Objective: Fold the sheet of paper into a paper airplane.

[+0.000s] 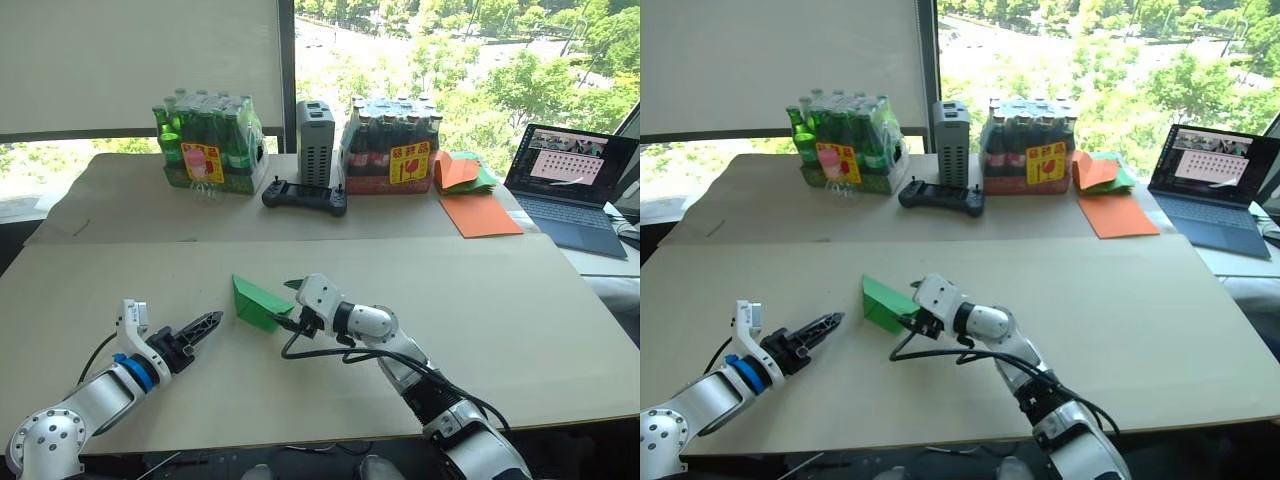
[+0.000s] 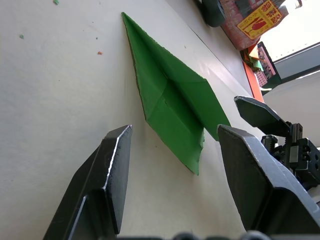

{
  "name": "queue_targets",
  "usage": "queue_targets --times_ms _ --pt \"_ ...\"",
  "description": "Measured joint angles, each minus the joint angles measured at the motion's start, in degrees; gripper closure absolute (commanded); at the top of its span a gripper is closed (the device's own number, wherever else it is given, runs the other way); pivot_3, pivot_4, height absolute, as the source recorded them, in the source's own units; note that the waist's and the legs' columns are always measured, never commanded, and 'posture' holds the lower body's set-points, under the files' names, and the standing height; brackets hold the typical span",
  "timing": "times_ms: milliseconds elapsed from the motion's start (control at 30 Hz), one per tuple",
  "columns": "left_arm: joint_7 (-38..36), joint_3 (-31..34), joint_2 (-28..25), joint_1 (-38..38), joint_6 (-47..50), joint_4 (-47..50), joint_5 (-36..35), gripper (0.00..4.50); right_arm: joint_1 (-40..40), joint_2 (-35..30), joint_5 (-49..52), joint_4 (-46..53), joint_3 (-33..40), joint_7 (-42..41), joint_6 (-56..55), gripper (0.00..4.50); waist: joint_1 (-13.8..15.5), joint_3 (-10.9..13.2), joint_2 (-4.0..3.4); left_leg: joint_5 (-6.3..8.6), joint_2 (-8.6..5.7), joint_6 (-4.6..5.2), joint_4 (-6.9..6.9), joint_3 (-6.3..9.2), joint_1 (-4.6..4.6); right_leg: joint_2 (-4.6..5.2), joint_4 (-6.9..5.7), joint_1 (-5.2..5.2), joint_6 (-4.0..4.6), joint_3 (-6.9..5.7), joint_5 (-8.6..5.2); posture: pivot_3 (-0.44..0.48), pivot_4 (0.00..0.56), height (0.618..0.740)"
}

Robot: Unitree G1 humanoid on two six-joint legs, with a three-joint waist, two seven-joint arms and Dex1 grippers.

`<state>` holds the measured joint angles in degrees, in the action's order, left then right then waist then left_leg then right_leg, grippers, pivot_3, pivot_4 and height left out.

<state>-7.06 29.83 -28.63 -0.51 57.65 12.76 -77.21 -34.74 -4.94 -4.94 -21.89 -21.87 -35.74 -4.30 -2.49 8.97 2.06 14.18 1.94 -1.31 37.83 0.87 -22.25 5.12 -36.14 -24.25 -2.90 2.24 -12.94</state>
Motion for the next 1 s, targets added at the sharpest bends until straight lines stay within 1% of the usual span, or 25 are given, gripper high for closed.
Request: queue_targets --times_ms 400,500,733,767,1000 --pt "2.1 0.0 0.2 0.0 -0.2 0.1 -2.2 1.62 -1.8 1.4 -3.9 -4.6 -0.3 3.1 -3.9 0.81 -0.1 0.0 0.0 0.0 0.0 0.0 0.0 0.0 0.0 0.0 -0.01 0.0 0.0 0.01 0.0 0.0 0.15 0.727" --pt "2.5 0.0 0.2 0.0 -0.3 0.2 -2.8 1.62 -2.4 1.5 -4.1 -5.0 -0.2 3.6 -4.2 1.64 -0.1 0.0 0.0 0.0 0.0 0.0 0.0 0.0 0.0 0.01 -0.01 0.0 0.0 0.0 0.0 0.0 0.15 0.727" --pt "2.9 0.0 0.2 -0.3 -0.4 0.3 -3.7 1.62 -2.5 1.0 -6.3 -5.9 -0.9 3.7 -7.2 4.02 -0.1 0.0 0.0 0.0 0.0 0.0 0.0 0.0 0.0 0.0 -0.01 0.0 0.0 0.01 0.0 0.0 0.15 0.727" --pt "2.9 0.0 0.2 -0.3 -0.4 0.3 -3.7 1.62 -2.5 0.9 -6.6 -5.9 -1.2 3.7 -7.4 4.45 -0.1 0.0 0.0 0.0 0.0 0.0 0.0 0.0 0.0 0.0 -0.01 0.0 0.0 0.01 0.0 0.0 0.15 0.727" --pt "3.0 0.0 0.2 -0.2 -1.5 0.3 -3.8 1.62 -2.4 -1.5 -9.1 -5.9 -3.3 3.1 -11.6 4.48 -0.1 0.0 0.0 0.0 0.0 0.0 0.0 -0.01 0.0 0.0 -0.01 0.0 0.0 0.01 0.0 0.0 0.15 0.727"
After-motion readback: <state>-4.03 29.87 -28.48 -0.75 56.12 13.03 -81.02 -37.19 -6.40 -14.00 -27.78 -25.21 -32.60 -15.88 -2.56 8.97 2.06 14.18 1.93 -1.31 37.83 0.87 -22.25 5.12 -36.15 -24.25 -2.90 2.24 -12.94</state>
